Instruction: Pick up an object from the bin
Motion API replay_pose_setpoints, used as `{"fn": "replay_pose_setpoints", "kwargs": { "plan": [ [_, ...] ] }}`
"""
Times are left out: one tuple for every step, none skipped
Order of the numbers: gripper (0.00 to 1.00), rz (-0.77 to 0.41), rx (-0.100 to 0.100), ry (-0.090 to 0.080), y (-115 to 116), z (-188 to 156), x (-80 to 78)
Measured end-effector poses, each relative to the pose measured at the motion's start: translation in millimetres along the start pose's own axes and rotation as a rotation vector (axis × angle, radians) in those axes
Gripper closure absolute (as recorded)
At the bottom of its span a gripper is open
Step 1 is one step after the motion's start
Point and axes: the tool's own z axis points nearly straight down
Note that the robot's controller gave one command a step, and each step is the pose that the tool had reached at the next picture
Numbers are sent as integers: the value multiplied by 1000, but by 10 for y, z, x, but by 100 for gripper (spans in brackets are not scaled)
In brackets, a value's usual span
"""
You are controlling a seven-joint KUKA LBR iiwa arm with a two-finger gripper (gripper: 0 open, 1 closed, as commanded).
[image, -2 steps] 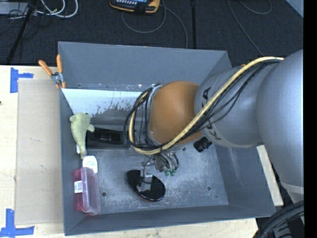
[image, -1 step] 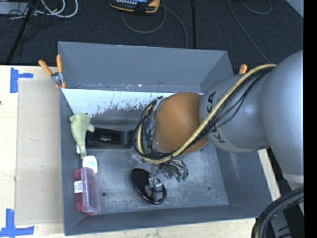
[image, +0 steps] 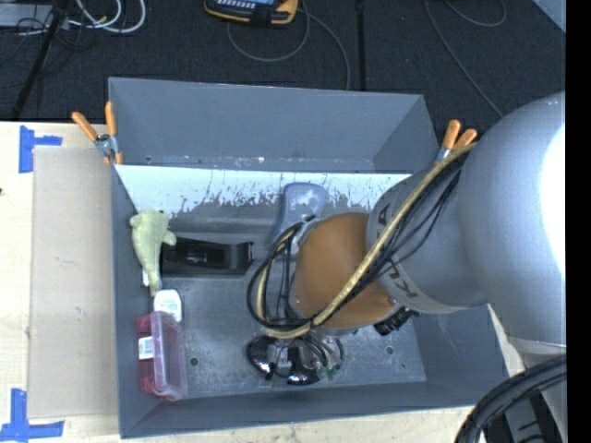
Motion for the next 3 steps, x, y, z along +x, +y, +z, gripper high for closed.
{"fn": "replay_pose_setpoints", "kwargs": {
  "plan": [
    [100, 1, 0, 0, -3, 0, -1],
    [100, -5, 3, 13, -64, -463, 65],
    [100, 37, 0, 1, -329, -767, -49]
  ]
}}
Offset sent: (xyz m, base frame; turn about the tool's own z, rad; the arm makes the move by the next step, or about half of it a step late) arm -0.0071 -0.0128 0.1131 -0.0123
